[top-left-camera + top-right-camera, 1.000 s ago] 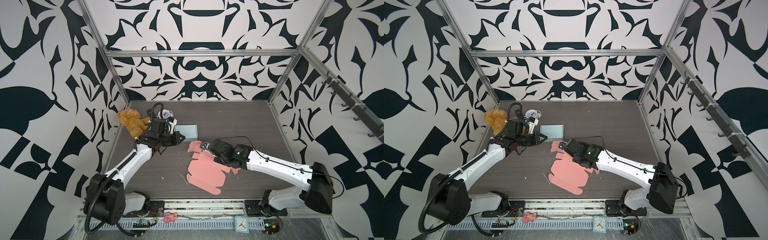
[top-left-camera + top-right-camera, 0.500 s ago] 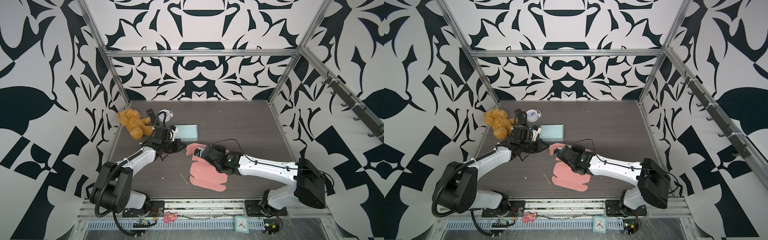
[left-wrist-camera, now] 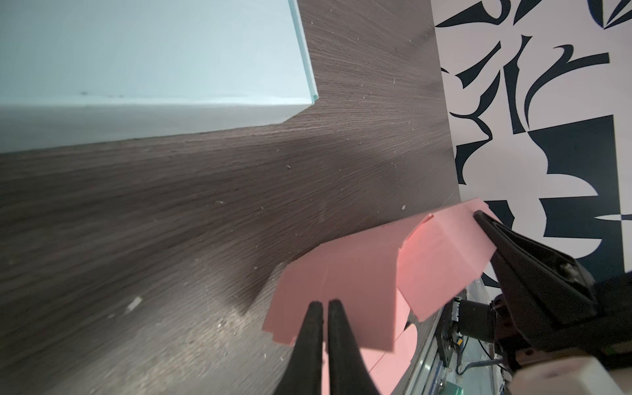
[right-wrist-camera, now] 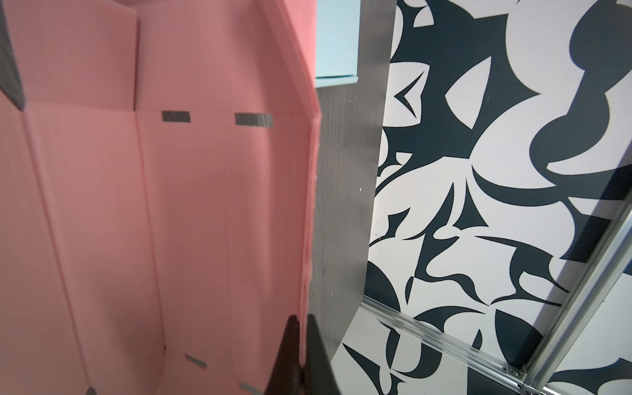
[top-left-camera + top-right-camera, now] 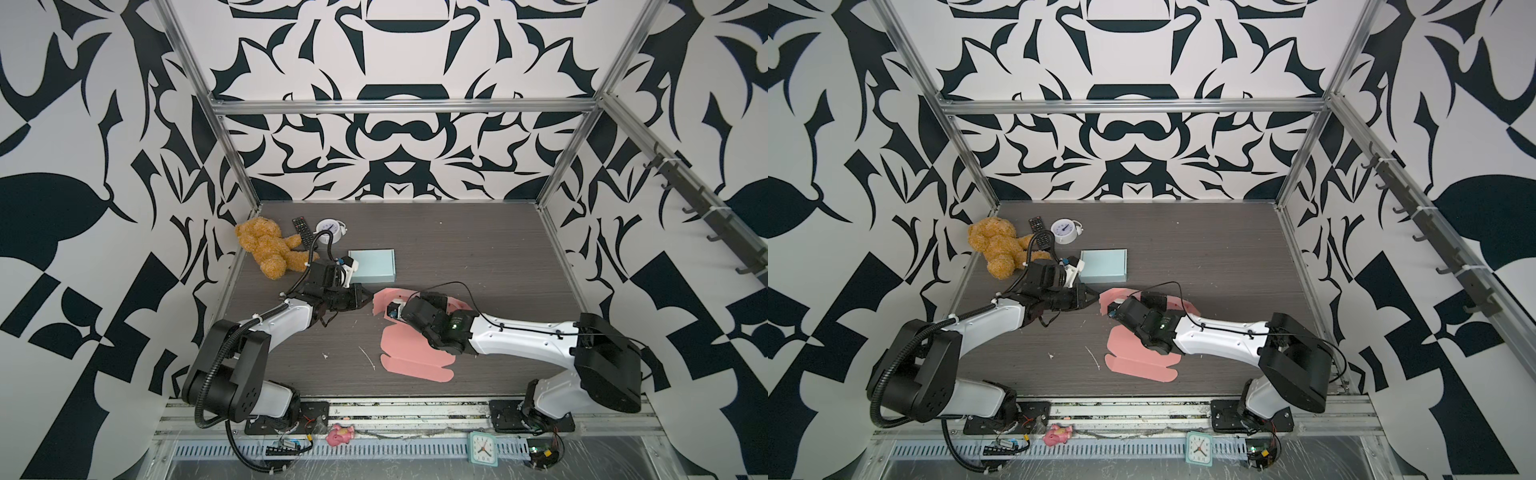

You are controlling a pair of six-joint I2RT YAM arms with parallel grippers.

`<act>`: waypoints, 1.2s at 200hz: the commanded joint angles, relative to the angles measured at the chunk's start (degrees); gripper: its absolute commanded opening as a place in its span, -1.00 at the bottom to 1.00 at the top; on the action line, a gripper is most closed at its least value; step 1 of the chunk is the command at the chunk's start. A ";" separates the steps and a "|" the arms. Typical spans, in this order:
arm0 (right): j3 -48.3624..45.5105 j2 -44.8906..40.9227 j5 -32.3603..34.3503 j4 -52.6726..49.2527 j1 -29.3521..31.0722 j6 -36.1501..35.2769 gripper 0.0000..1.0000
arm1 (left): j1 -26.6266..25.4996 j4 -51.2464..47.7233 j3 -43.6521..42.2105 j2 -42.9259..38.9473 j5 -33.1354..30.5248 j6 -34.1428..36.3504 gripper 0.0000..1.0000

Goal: Fold the paper box

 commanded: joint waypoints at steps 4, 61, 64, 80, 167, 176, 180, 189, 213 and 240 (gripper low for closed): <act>-0.93 0.37 1.70 4.70 0.20 -3.61 -1.00 | -0.15 3.13 -1.45 0.79 1.97 -0.30 -0.78; -3.00 1.35 2.30 9.67 0.19 -8.26 -1.00 | -0.77 6.83 -4.18 0.26 2.98 -0.49 -0.75; -3.06 1.35 2.18 9.76 0.20 -8.38 -1.00 | -0.82 7.07 -4.20 0.27 3.09 -0.48 -0.75; -3.26 1.50 2.16 10.54 0.21 -9.20 -1.00 | -1.50 7.39 -4.58 0.45 2.75 -0.15 -0.73; -4.36 1.74 1.73 13.36 0.26 -12.29 -1.00 | -2.57 16.55 -9.11 0.52 4.07 -0.17 -0.61; -4.70 2.03 1.80 13.94 0.33 -12.81 -1.00 | -2.54 18.09 -9.25 1.23 3.61 -0.12 -0.59; -4.82 2.21 1.86 14.21 0.46 -13.15 -1.00 | -2.62 18.61 -9.15 1.55 3.56 -0.19 -0.59; -4.94 2.57 2.07 14.45 0.53 -13.82 -1.00 | -2.59 19.60 -9.12 2.27 3.53 -0.52 -0.59; -5.36 2.09 1.69 15.42 0.73 -14.86 -1.00 | -2.53 22.50 -8.74 3.57 2.53 -2.84 -0.59; -5.55 1.43 1.02 15.98 0.78 -15.52 -1.00 | -2.53 22.71 -7.57 5.17 1.07 -2.94 -0.57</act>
